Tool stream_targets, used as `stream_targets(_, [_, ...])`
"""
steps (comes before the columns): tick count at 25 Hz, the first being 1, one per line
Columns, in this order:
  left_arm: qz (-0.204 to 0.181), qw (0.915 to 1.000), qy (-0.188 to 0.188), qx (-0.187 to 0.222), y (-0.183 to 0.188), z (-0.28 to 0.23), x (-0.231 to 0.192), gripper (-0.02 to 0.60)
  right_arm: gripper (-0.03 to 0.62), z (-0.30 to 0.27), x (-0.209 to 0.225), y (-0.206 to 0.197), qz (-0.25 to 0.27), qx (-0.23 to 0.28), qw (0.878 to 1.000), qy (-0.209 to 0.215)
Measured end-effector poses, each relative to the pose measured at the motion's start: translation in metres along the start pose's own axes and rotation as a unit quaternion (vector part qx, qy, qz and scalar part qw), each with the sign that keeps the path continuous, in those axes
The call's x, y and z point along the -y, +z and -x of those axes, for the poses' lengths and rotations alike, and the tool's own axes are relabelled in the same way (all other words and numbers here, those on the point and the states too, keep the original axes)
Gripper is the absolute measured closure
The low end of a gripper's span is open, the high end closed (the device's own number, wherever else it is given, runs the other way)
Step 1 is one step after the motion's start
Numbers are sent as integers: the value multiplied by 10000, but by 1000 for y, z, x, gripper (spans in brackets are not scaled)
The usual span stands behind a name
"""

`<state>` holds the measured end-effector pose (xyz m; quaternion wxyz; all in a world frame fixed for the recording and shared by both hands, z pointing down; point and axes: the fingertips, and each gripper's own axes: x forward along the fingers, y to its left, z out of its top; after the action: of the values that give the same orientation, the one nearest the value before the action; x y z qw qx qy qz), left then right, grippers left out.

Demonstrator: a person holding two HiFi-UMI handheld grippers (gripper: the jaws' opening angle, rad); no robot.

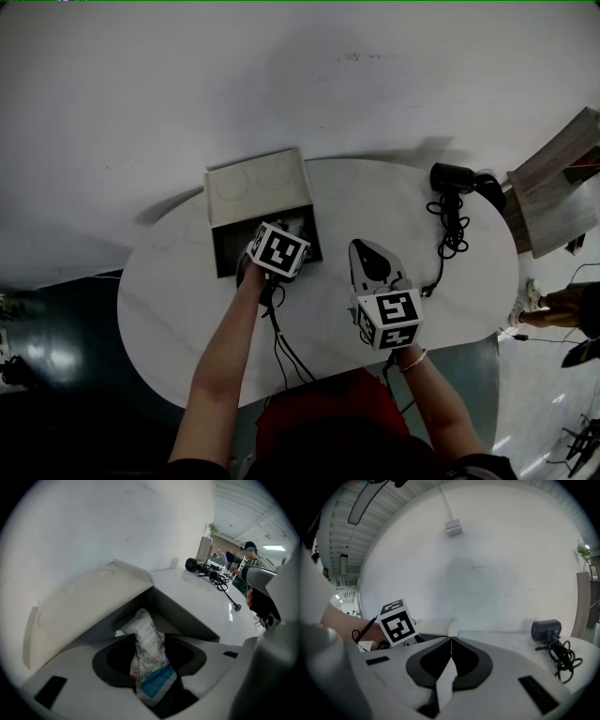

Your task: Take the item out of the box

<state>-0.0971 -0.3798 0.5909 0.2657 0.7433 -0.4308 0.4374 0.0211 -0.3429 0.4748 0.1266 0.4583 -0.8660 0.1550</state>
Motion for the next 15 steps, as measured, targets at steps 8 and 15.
stream_targets(8, [-221,9997,-40,19,0,1,4,402,579,4,-4,0,16,-6,10000,-6])
stream_targets(15, [-438,9990,-30,74,2,0,7,445,579,4,-10,-1,26,-24,10000,7])
